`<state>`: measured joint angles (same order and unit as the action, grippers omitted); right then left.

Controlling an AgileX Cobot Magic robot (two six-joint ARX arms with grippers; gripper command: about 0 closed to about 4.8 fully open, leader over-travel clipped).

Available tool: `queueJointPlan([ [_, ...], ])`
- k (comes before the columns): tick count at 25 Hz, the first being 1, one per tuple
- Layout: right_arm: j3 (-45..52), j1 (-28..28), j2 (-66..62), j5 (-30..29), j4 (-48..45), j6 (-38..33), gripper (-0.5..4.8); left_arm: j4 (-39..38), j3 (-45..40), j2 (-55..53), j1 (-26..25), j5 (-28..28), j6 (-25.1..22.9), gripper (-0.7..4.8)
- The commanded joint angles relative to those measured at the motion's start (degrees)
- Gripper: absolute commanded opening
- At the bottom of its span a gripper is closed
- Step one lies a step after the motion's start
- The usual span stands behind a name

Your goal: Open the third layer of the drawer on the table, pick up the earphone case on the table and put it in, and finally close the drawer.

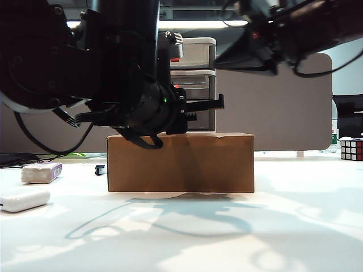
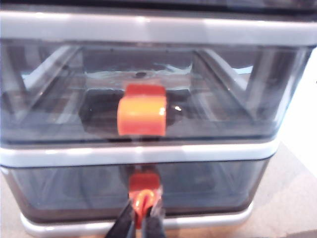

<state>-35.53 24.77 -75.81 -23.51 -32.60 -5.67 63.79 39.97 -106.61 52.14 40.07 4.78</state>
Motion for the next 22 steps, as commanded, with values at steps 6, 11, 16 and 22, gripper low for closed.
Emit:
queueJointPlan([
  [6,-8.0,0.0,-7.7,-4.6,-0.6,0.1,-0.06,0.1,0.3,0.0,-0.1,-0.3,0.2,-0.06],
  [11,-9.1,-0.1,-8.7,-2.1,-0.7,0.4,-0.06,0.1,0.3,0.0,-0.1,-0.3,0.2,-0.06],
  [16,-9.8,-0.1,-9.0,0.0,-0.2,1.7,-0.06,0.1,0.3,0.0,-0.1,-0.3,0.2,-0.06],
  [22,-9.8,-0.1,-9.0,2.4,-0.3,1.7,-0.06,0.1,0.3,0.0,0.7,0.0,0.1,-0.06],
])
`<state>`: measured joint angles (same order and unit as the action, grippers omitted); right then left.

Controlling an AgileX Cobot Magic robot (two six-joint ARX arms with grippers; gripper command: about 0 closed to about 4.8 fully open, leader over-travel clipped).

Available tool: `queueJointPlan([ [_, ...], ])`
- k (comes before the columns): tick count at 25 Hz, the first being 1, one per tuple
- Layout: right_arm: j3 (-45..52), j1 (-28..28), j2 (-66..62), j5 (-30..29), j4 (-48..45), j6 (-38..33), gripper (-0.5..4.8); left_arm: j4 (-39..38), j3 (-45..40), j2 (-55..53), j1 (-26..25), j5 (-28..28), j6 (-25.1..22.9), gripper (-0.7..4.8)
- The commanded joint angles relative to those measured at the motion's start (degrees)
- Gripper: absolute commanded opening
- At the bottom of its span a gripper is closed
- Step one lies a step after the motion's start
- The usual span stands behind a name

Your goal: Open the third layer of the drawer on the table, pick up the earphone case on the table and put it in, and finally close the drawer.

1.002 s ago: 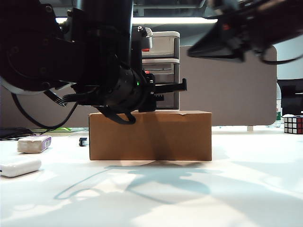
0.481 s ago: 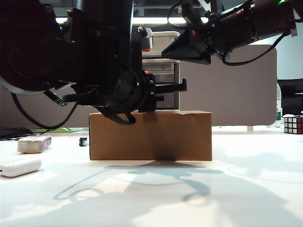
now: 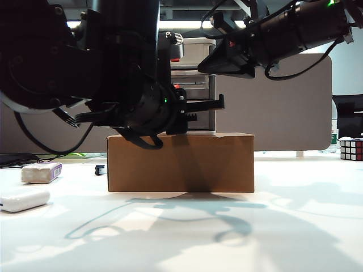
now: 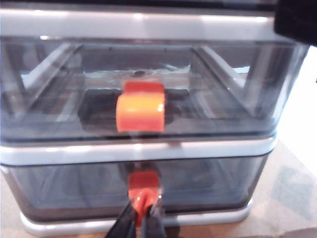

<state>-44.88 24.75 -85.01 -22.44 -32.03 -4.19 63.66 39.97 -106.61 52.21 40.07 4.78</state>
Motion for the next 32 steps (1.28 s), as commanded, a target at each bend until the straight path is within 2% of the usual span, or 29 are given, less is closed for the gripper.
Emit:
queueJointPlan([
  [1,-0.4,-0.1,0.2,1.3,-0.8,0.2,-0.06,0.2,0.3,0.0,0.7,0.1,0.2,-0.06],
  [12,-0.4,-0.1,0.2,1.3,-0.8,0.2,-0.06,-0.8,-2.1,0.5,4.8,5.2,0.2,-0.06],
  [14,-0.4,-0.1,0.2,1.3,-0.8,0.2,-0.06,-0.5,-3.9,0.9,6.4,7.4,1.9,-0.06],
  [18,-0.4,-0.1,0.2,1.3,-0.8,0.2,-0.06,-0.6,-6.7,2.3,8.2,8.0,5.6,-0.06],
  [21,-0.4,-0.1,0.2,1.3,-0.8,0.2,-0.06,-0.6,-8.4,3.5,10.4,10.5,6.2,-0.06],
  [24,-0.4,0.0,0.2,1.1,-0.7,0.2,-0.06,0.4,-8.4,3.7,10.5,9.9,6.2,-0.04],
  [26,-0.4,0.0,0.2,0.8,-0.7,0.2,-0.06,0.9,-8.3,3.7,9.9,9.8,6.2,0.33],
  [27,-0.4,0.0,0.2,0.8,-0.7,0.2,-0.06,1.1,-8.3,3.7,9.6,9.6,6.2,0.8],
  [29,-0.4,0.0,0.2,0.7,-0.5,0.2,-0.06,1.8,-8.3,3.7,8.6,8.6,6.2,1.41],
  [32,-0.4,0.0,0.2,0.7,0.1,0.2,-0.06,2.4,-8.3,3.7,6.8,4.0,6.4,1.49],
])
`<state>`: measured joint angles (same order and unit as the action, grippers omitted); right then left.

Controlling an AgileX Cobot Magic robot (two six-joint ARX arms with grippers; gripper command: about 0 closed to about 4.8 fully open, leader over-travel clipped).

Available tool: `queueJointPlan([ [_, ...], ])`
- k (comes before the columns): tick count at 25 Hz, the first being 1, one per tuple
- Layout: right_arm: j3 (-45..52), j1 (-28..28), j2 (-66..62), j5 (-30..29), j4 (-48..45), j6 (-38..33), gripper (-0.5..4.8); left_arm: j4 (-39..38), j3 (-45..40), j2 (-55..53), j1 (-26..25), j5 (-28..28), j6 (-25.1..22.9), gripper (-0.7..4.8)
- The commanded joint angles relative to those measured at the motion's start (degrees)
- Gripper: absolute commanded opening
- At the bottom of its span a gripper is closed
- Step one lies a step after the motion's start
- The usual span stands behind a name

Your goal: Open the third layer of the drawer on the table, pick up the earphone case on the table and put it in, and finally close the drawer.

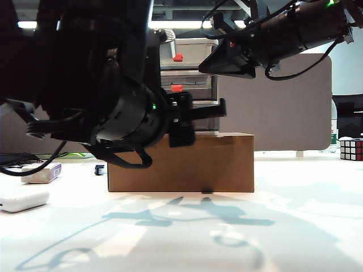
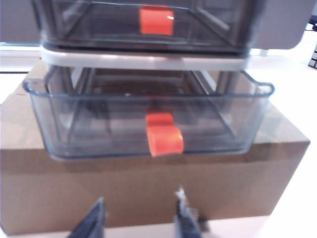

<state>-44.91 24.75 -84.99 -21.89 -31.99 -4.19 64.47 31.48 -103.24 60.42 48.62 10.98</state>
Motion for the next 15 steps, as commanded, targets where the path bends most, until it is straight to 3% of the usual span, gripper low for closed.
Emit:
queueJointPlan([
  [1,-0.4,0.0,0.2,0.1,0.2,0.2,-0.06,1.8,0.3,0.3,-2.0,-5.9,0.3,1.49],
  [15,-0.3,0.0,0.2,0.1,0.7,0.2,-0.06,-1.2,4.5,0.3,-3.5,-7.7,0.2,1.49],
])
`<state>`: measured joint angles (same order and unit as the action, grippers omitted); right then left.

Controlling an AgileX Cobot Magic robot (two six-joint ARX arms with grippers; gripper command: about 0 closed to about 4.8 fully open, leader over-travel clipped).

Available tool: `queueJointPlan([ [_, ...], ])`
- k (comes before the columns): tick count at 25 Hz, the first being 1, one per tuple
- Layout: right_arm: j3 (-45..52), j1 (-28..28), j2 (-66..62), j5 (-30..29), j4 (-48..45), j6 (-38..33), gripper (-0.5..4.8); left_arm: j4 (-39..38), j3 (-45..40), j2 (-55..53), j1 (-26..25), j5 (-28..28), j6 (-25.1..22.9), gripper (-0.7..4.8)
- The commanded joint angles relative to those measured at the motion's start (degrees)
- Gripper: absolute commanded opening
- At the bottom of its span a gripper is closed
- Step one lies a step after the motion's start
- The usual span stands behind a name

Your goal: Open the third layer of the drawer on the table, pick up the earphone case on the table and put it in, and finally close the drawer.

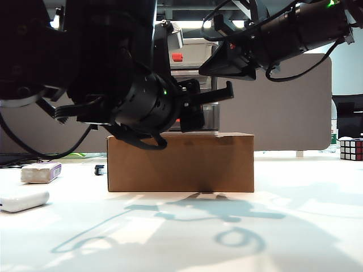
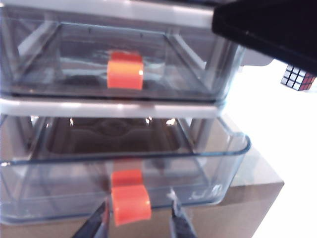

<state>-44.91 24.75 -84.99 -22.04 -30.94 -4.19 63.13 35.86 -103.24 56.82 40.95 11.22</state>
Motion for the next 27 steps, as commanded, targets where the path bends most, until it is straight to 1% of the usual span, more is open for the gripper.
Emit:
queueJointPlan([
  [1,-0.3,0.0,0.2,0.2,-0.2,0.2,-0.06,0.1,0.1,0.3,0.1,0.0,-0.1,1.48],
  [8,-0.3,0.0,0.2,0.2,0.7,0.2,-0.06,0.1,1.0,0.0,-0.6,-0.3,-0.2,1.48],
  [14,-0.3,0.0,0.2,0.2,0.7,0.2,-0.06,-1.4,2.3,0.0,-1.6,-0.3,-0.3,1.47],
  [15,-0.3,0.0,0.2,0.2,0.7,0.2,-0.06,-1.5,2.3,0.0,-1.6,-0.3,-0.3,1.41],
  [16,-0.3,0.0,0.2,0.0,0.7,0.2,-0.06,-1.8,2.3,0.0,-1.6,-0.3,-0.2,0.99],
  [17,-0.3,0.0,0.2,0.0,0.7,0.2,-0.06,-2.0,2.3,0.0,-1.6,-0.3,-0.3,0.74],
  [19,-0.3,0.0,0.2,0.0,0.7,0.2,-0.06,-2.3,2.3,0.0,-1.6,-0.3,-0.3,0.43],
  [21,-0.3,0.0,0.2,0.0,0.7,0.2,-0.06,-2.6,2.3,0.0,-1.6,-0.3,-0.2,-0.07],
  [25,-0.3,0.0,0.2,0.0,0.7,0.2,-0.06,-3.1,2.3,0.0,-0.9,-0.3,-0.1,-0.06],
  [27,-0.3,0.0,0.2,0.1,0.6,0.2,-0.06,-3.1,2.2,0.0,0.4,0.3,-0.1,-0.06],
])
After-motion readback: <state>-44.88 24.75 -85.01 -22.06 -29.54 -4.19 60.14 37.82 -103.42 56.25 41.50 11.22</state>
